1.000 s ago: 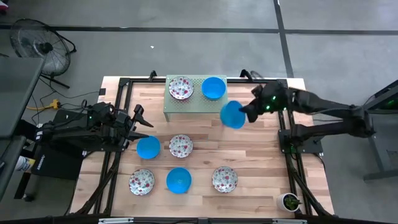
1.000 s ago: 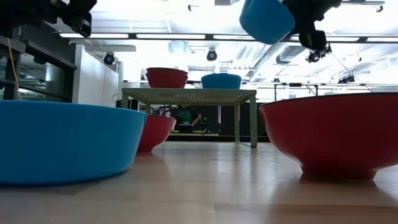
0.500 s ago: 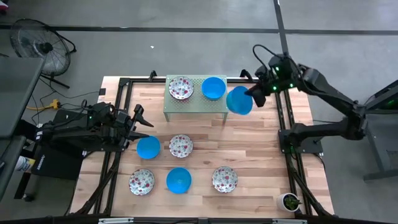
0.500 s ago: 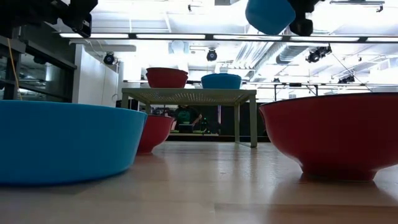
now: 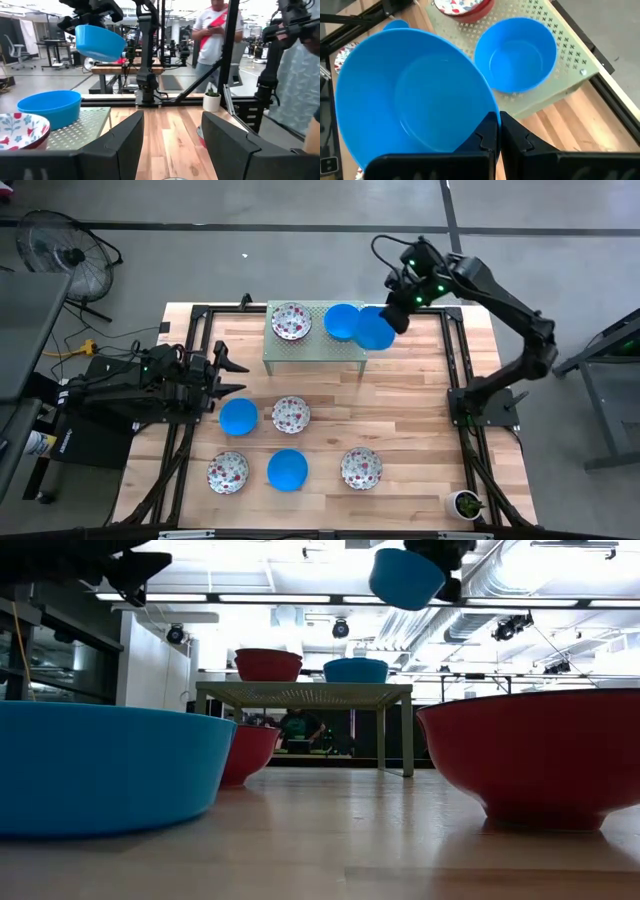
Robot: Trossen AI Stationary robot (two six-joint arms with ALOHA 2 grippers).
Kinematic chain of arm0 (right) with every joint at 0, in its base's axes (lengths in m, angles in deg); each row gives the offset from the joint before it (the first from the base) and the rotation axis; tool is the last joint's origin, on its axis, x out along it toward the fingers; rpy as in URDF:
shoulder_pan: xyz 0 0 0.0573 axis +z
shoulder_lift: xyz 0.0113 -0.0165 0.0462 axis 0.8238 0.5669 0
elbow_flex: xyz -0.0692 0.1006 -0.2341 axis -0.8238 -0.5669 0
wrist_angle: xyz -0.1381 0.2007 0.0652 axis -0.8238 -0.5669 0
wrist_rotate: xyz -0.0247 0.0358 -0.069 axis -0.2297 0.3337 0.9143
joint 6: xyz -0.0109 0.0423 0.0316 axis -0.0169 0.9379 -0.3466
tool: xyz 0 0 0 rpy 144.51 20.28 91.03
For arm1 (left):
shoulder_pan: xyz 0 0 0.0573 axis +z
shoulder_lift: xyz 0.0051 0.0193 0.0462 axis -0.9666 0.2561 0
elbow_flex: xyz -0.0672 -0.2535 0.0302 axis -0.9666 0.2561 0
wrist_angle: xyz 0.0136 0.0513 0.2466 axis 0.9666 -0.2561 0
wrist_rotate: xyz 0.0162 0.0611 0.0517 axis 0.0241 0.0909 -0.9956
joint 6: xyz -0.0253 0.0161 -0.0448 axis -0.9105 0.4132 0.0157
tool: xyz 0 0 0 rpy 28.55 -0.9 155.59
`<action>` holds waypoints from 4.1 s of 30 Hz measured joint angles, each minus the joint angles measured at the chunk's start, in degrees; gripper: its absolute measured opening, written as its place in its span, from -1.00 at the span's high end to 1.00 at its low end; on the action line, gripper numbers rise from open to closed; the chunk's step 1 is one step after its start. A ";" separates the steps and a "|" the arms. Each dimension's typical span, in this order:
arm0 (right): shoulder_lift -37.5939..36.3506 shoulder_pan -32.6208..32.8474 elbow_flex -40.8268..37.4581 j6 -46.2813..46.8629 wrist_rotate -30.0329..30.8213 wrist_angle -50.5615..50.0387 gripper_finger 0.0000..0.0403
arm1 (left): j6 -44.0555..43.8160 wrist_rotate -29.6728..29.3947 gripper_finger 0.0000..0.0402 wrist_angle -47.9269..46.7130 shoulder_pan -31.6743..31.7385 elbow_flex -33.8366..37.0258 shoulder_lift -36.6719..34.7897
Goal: Pick & Place Mini bowls
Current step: Stack the blue bowl on top of the stacked blue bowls on the shelf
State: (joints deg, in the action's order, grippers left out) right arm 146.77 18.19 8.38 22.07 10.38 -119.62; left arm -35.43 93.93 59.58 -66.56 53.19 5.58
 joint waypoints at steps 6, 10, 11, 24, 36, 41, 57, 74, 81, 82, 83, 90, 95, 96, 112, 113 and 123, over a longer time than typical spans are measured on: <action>6.06 -0.81 6.38 0.31 -1.63 -2.66 1.00 | 0.01 -0.70 0.03 -1.49 0.00 -0.02 0.00; 9.08 -1.86 9.62 1.62 -1.96 -3.05 1.00 | 0.00 -0.73 0.03 -3.37 0.00 -0.02 -0.02; 9.70 -2.17 10.17 1.92 -1.96 -3.07 1.00 | 0.00 -0.74 0.03 -3.89 0.00 -0.02 -0.02; 15.84 -3.51 10.24 8.03 -1.94 2.49 1.00 | 0.01 -4.18 0.03 -5.79 0.00 -0.02 0.00; 21.97 -3.96 10.22 11.31 3.73 3.33 1.00 | 0.00 -6.47 0.03 -5.77 0.00 -0.02 0.00; 22.60 -3.96 10.22 12.00 4.74 3.02 1.00 | 0.00 -6.44 0.03 -5.77 0.00 -0.02 0.00; 22.62 -4.09 10.22 10.75 3.99 4.78 0.52 | -0.02 -5.95 0.03 -5.75 0.00 -0.02 0.00; 22.19 -5.43 20.38 3.32 0.71 0.28 0.34 | -0.22 -6.19 0.03 -5.44 0.00 -0.02 -0.02; 22.12 -5.88 24.32 -4.49 0.44 -0.93 0.46 | -0.22 -7.08 0.03 -5.46 0.00 -0.02 -0.02; 22.12 -5.92 24.27 -5.70 0.32 -0.94 0.50 | -0.22 -7.08 0.03 -5.49 0.00 -0.02 -0.02; 22.12 -6.08 24.23 -6.80 0.31 -1.01 0.54 | -0.22 -7.08 0.03 -5.48 0.00 -0.02 -0.02; 22.05 -7.34 24.23 -14.81 -3.13 -0.89 0.96 | -0.24 -7.12 0.03 -5.49 0.00 -0.02 -0.02; 21.71 -8.88 24.17 -17.54 -5.40 0.79 0.99 | -0.24 -7.41 0.03 -5.49 0.00 -0.02 -0.02; 21.45 -9.09 24.13 -18.44 -5.98 1.08 0.99 | -0.24 -7.82 0.03 -5.51 0.00 -0.02 -0.02; 0.46 -10.75 -15.53 -16.45 -12.86 44.39 1.00 | -0.24 -11.70 0.03 -5.52 0.00 -0.02 0.00; -0.65 -10.88 -18.07 -15.59 -13.15 48.09 1.00 | -0.24 -11.76 0.03 -5.51 0.00 -0.02 -0.02; -0.75 -10.51 -32.79 -9.40 -18.62 69.62 1.00 | -0.24 -11.76 0.03 -5.44 0.00 -0.02 -0.02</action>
State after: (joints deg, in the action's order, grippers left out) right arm 146.02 7.67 -24.41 12.67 -8.25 -50.00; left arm -35.67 82.17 54.13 -66.56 53.17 5.56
